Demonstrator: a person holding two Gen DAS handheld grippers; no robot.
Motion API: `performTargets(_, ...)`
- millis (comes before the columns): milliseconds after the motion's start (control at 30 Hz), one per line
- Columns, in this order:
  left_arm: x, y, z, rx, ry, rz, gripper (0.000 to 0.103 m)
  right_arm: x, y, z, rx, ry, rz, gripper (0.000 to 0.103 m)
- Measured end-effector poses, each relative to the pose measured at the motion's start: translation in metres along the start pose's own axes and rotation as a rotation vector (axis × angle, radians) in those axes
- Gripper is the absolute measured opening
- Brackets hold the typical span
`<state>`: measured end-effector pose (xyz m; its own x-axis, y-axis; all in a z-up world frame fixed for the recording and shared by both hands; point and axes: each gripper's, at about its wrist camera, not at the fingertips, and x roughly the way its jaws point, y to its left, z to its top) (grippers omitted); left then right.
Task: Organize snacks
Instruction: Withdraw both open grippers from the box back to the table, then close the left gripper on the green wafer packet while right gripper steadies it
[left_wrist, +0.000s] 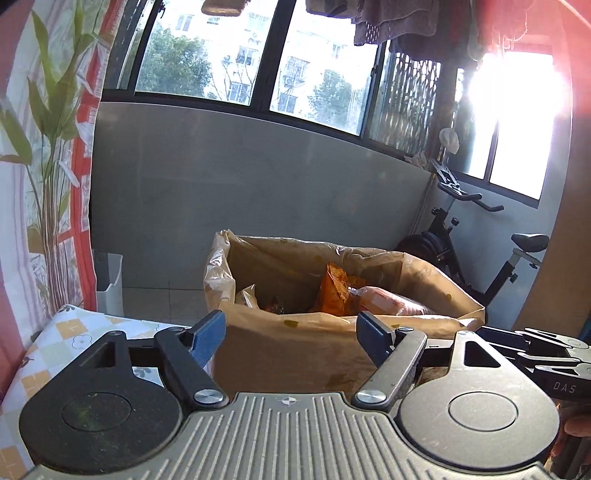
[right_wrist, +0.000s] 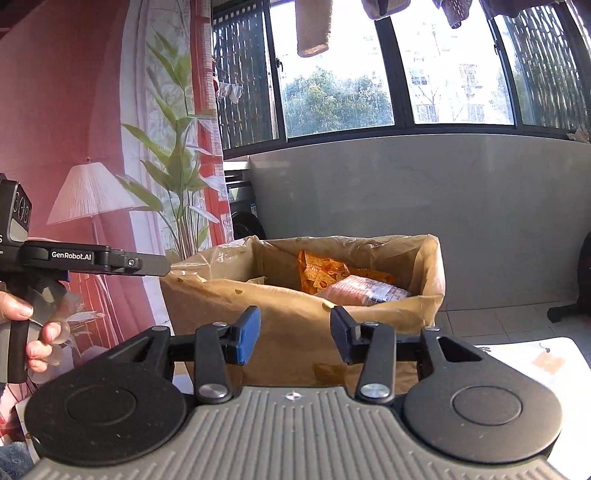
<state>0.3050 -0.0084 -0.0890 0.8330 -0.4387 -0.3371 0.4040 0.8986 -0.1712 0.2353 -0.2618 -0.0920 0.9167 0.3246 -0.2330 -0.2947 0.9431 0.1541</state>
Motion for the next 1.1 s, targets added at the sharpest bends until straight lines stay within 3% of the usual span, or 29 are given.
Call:
performTargets(133,-0.009,0.007,-0.022,-0.054,0.030,0.012,0.079,-0.008,0.002,-0.018,-0.042,0.025,0.004,0.048)
performTargets(267,0.003,0.007,-0.048,-0.081,0.121,0.001,0.078,0.002,0.003,-0.043,-0.064,0.101,0.020,0.048)
performTargets(500,0.051,-0.009,-0.087,-0.088,0.283,-0.085,0.072,0.039,0.002,-0.096,-0.085,0.310,0.054,0.048)
performTargets(667,0.081,-0.022,-0.115,-0.105,0.420,-0.169,0.070,0.050,0.006,-0.120,-0.082,0.400,0.086,0.048)
performTargets(800,0.095,-0.018,-0.134,-0.161,0.501,-0.180,0.062,0.050,0.012,-0.131,-0.133,0.419,0.141,0.059)
performTargets(900,0.100,-0.016,-0.146,-0.186,0.545,-0.175,0.057,0.055,0.016,-0.138,-0.140,0.433,0.155,0.059)
performTargets(1100,0.101,-0.022,-0.154,-0.189,0.570,-0.211,0.056,0.060,0.016,-0.148,-0.141,0.433,0.189,0.059)
